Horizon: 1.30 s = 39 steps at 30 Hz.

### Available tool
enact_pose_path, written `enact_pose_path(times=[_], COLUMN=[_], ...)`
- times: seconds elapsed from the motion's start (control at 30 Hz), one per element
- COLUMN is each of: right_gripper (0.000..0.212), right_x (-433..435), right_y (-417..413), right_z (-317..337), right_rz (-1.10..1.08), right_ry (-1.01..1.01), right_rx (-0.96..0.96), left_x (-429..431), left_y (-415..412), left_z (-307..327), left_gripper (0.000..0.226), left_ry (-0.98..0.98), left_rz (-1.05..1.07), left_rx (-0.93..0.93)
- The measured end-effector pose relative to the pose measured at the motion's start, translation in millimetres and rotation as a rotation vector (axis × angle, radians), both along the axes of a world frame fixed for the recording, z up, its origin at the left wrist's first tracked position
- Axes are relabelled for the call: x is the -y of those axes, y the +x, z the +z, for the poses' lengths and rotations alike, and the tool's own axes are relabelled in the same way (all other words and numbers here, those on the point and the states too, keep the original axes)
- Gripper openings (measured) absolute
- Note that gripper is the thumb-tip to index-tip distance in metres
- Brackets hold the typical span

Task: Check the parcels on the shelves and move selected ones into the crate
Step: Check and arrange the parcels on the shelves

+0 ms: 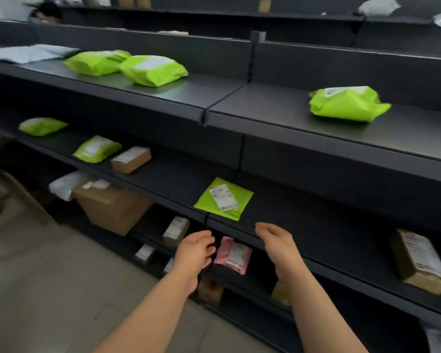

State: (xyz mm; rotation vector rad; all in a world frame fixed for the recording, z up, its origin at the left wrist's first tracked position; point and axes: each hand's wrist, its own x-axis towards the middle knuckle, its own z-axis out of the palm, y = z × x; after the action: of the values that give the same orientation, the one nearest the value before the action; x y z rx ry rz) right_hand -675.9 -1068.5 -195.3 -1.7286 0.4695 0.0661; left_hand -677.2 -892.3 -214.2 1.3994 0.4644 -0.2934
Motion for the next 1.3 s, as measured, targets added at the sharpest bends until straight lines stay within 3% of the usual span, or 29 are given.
enact_pose_path(times=[0.3,0.6,0.93,1.1,1.3], right_gripper=[0.008,0.028,0.024,0.018,0.022], right_x=[-179.7,-324.9,-491.1,-566.8,-652.0], right_y=[39.2,116.6,238.9,275.4,327.8], right_z=[-10.6,-22.8,-23.8,-36.4,-57.6], right_rz=[0.27,0.509,0.643,0.696,0.628], right_ry=[0.07,0.034,0.042,0.033,0.033], right_rx=[-0.078,-0.131,-0.12,-0.148,-0.172], left_x=[-191.4,-329.5,-478.5,-547.9,-635.5], left_y=[-10.6,30.8,128.9,158.4,215.7], left_z=[-3.8,-16.9,-9.7,-21.8,-36.8], left_gripper=[0.029,0.019,0.009,0.016,0.009], left_ry=[0.028,0.02,0.006,-0.008,-0.033], left_rz=[0.365,0.608,0.761,0.81,0.77], left_rx=[-0.05,-0.051,-0.045,-0.065,-0.093])
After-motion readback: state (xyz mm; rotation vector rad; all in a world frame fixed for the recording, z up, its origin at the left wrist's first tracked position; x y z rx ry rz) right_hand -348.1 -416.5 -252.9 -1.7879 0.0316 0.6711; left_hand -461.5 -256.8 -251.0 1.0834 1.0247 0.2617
